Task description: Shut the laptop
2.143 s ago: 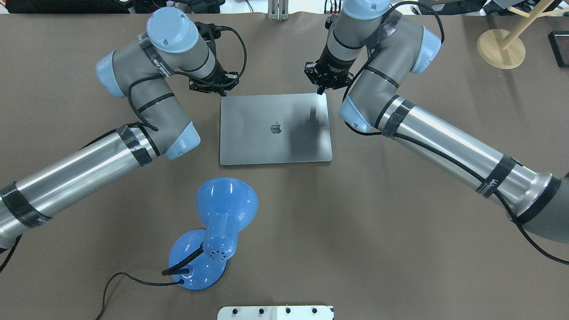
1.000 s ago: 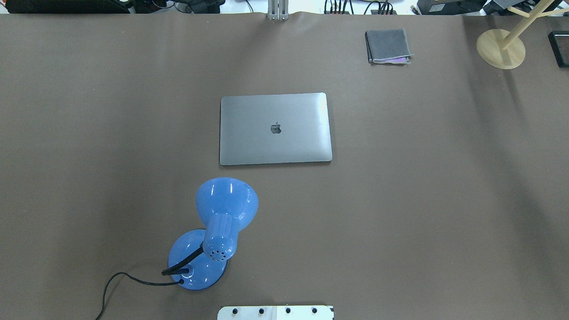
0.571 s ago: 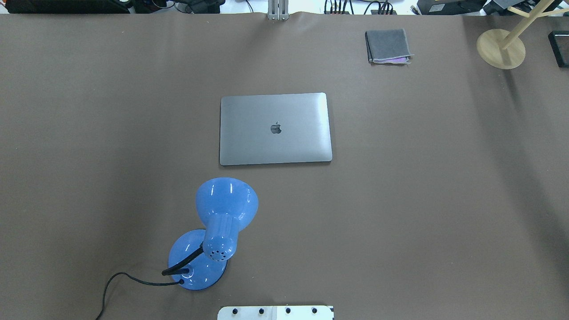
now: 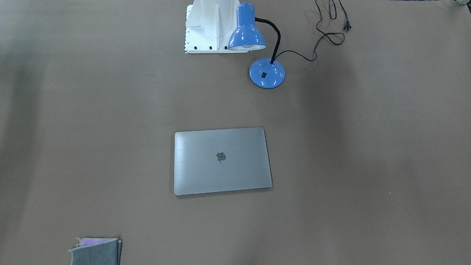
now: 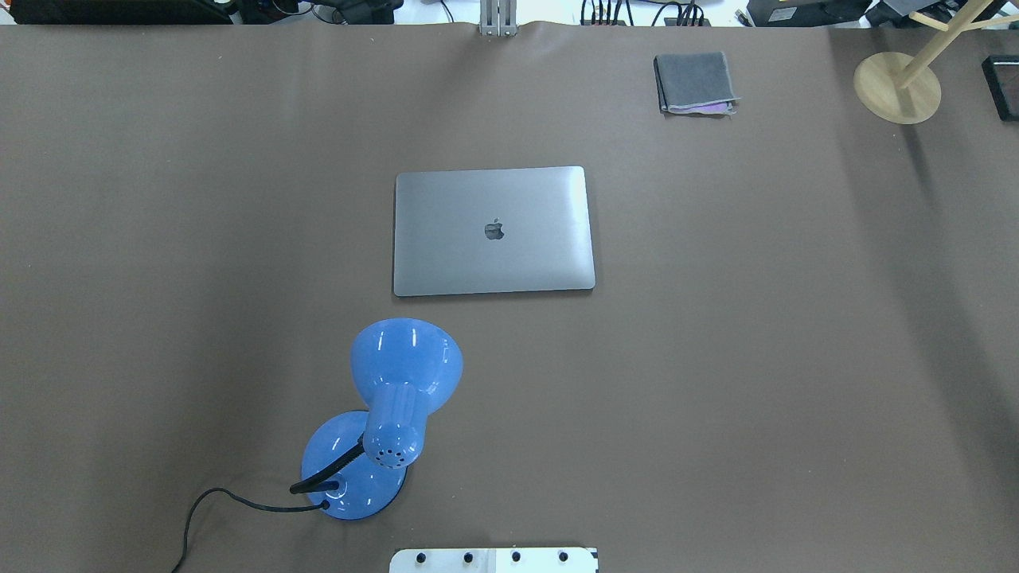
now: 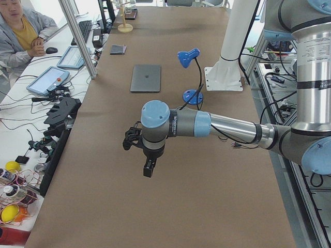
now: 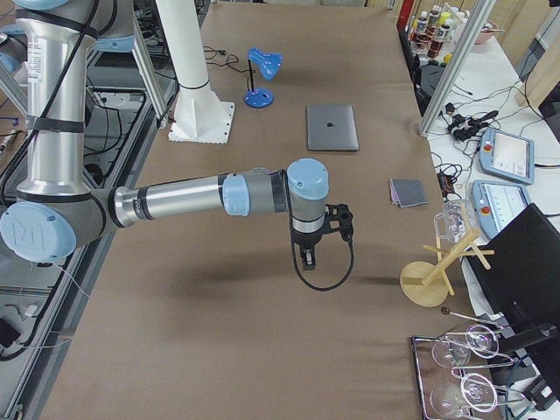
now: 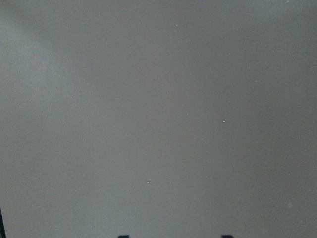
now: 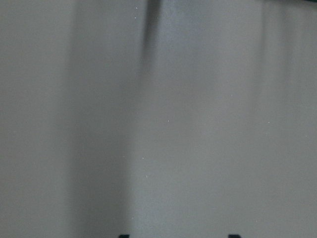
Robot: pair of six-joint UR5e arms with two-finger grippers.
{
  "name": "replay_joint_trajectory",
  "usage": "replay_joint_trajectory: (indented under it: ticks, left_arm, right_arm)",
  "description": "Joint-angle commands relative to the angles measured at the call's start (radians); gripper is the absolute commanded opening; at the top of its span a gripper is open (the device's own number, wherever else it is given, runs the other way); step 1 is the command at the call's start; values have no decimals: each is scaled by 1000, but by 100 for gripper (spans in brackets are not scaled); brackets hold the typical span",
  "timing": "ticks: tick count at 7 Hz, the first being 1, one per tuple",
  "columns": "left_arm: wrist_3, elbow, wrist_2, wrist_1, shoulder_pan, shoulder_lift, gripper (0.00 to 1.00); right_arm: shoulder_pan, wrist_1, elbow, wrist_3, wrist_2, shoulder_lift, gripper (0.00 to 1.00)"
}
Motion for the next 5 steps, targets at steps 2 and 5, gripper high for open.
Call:
replay_joint_trajectory:
  ticks: [2,5]
  left_arm:
    - [-27,2,-19,5,-5,-10,98]
    - [-26,-17,-20,5,-10,-1,98]
  right_arm:
    - [13,-82,5,-67,-1,3,100]
    - [14,-84,5,-68,-1,0,100]
